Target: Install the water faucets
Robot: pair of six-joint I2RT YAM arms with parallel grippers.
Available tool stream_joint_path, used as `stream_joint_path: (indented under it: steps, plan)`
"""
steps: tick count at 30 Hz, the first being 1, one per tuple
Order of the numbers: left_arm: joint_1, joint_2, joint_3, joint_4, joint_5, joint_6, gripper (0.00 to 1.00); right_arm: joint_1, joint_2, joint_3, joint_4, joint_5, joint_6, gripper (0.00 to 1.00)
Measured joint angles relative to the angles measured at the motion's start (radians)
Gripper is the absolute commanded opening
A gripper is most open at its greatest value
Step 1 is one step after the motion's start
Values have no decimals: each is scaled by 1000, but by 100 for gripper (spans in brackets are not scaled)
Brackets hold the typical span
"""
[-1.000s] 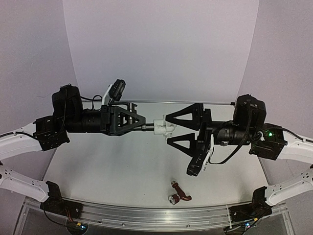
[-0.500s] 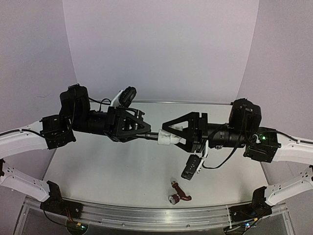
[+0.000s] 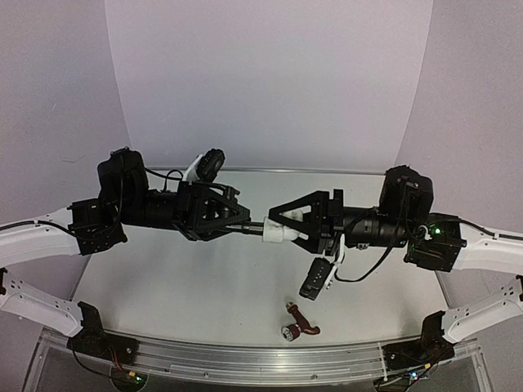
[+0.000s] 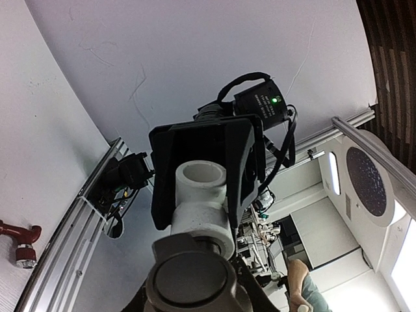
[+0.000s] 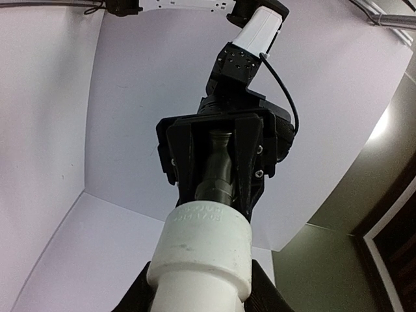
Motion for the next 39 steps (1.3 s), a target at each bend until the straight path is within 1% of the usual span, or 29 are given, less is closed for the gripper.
stream_joint_path:
  steps: [5, 7, 8, 9, 11, 12, 13, 14, 15, 16, 18, 19, 21, 24, 28, 34, 36, 39]
  plan:
    - [0, -32, -30, 5, -31, 18, 0, 2, 31, 58, -70, 20, 154, 19]
    - [-1, -43, -29, 7, -26, 65, 0, 5, 39, 90, -106, 31, 226, 17]
    - [-3, -48, -28, 14, -34, 93, 0, 5, 41, 102, -115, 34, 278, 18]
    - [-5, -50, -25, 17, -41, 108, 0, 5, 43, 109, -120, 37, 295, 20]
    - [-5, -50, -22, 10, -45, 125, 0, 7, 43, 112, -132, 43, 313, 35]
    - [-5, -50, -22, 4, -47, 133, 0, 7, 43, 112, -139, 44, 317, 48]
    - [-5, -49, -22, 1, -48, 140, 0, 7, 43, 112, -144, 45, 319, 65]
    - [-5, -49, -22, -2, -50, 150, 0, 7, 43, 112, -148, 45, 320, 73]
    - [-5, -49, -22, 0, -50, 168, 0, 7, 42, 112, -149, 43, 335, 82]
    - [-5, -51, -22, 4, -50, 197, 0, 7, 41, 112, -145, 39, 354, 88]
    - [-1, -55, -22, 12, -54, 240, 0, 7, 25, 112, -139, 39, 379, 96]
    - [1, -59, -23, 13, -58, 259, 0, 7, 16, 112, -137, 39, 394, 98]
    - [2, -69, -23, 15, -65, 296, 0, 7, -3, 112, -135, 42, 429, 98]
    - [2, -92, -23, 5, -76, 352, 0, 7, -14, 123, -154, 50, 532, 98]
    - [2, -133, -23, -33, -69, 483, 0, 7, 7, 211, -237, 65, 805, 98]
    - [2, -159, -23, -71, -48, 664, 0, 6, 66, 345, -345, 41, 1304, 98]
    - [2, -155, -23, -94, -37, 706, 0, 6, 74, 356, -365, 12, 1436, 97]
    - [2, -150, -23, -130, -23, 755, 0, 4, 80, 357, -399, -36, 1586, 93]
